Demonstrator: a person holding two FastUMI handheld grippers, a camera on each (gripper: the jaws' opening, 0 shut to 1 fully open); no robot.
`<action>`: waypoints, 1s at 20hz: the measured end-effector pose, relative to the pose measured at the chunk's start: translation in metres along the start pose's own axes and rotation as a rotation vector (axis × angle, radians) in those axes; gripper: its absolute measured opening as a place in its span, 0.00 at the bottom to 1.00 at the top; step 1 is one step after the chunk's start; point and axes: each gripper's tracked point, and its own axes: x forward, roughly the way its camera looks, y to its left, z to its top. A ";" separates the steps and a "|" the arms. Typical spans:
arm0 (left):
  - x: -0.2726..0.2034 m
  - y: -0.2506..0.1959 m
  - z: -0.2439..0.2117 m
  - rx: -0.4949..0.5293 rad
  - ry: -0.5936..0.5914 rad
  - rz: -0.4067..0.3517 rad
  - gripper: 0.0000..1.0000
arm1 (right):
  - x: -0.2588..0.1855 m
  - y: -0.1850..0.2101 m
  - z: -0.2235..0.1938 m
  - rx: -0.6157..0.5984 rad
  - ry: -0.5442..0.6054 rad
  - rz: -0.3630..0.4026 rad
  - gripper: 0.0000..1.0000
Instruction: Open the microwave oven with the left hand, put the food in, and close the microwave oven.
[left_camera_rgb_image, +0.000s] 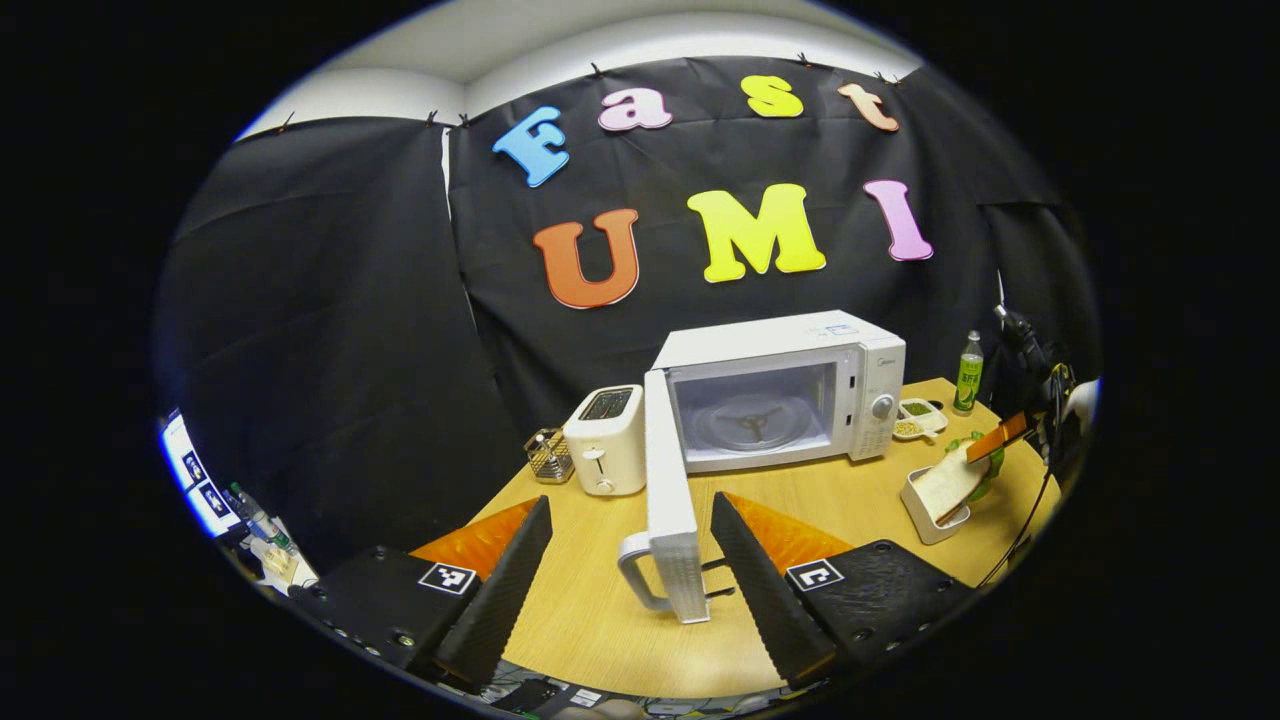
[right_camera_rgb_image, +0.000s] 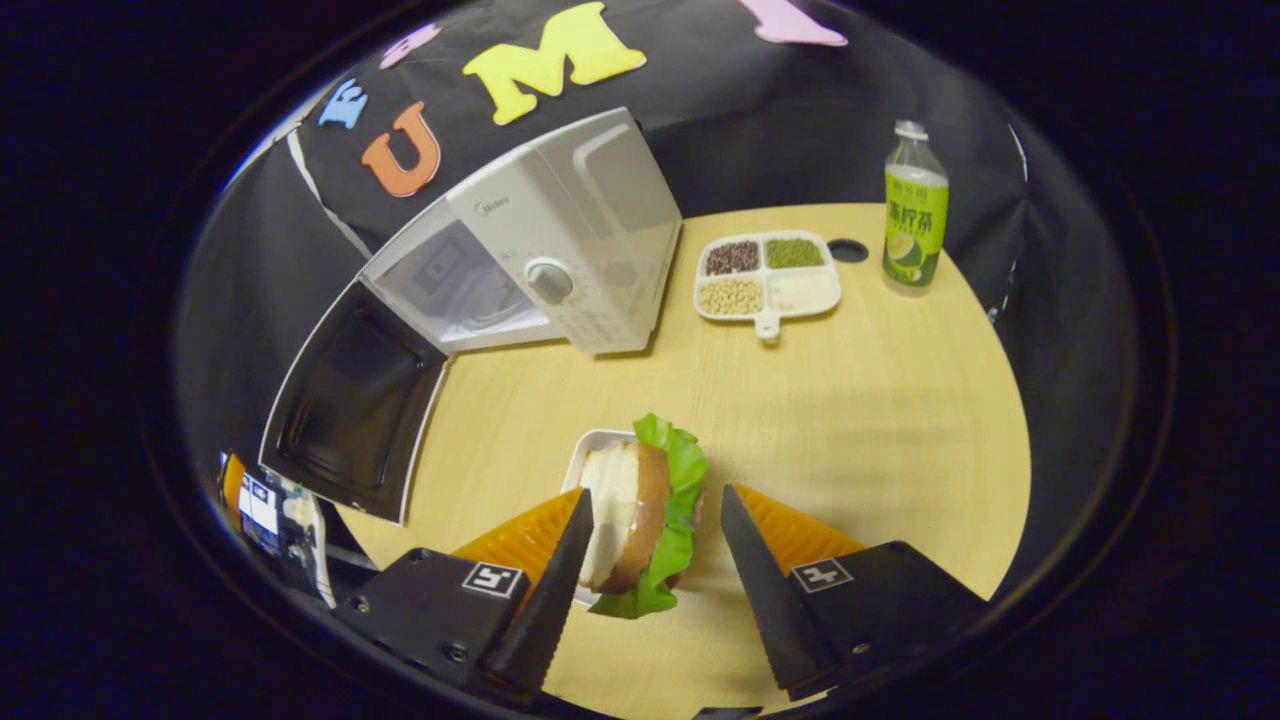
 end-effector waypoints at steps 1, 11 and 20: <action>0.000 -0.007 0.006 0.007 -0.005 -0.001 0.96 | 0.003 -0.001 0.000 0.022 0.022 0.017 0.70; 0.001 -0.035 0.017 -0.022 -0.003 -0.004 0.97 | 0.006 0.022 -0.004 0.205 0.152 0.142 0.34; 0.014 0.005 0.018 -0.018 -0.027 -0.112 0.96 | -0.031 0.126 0.032 0.224 -0.014 0.199 0.38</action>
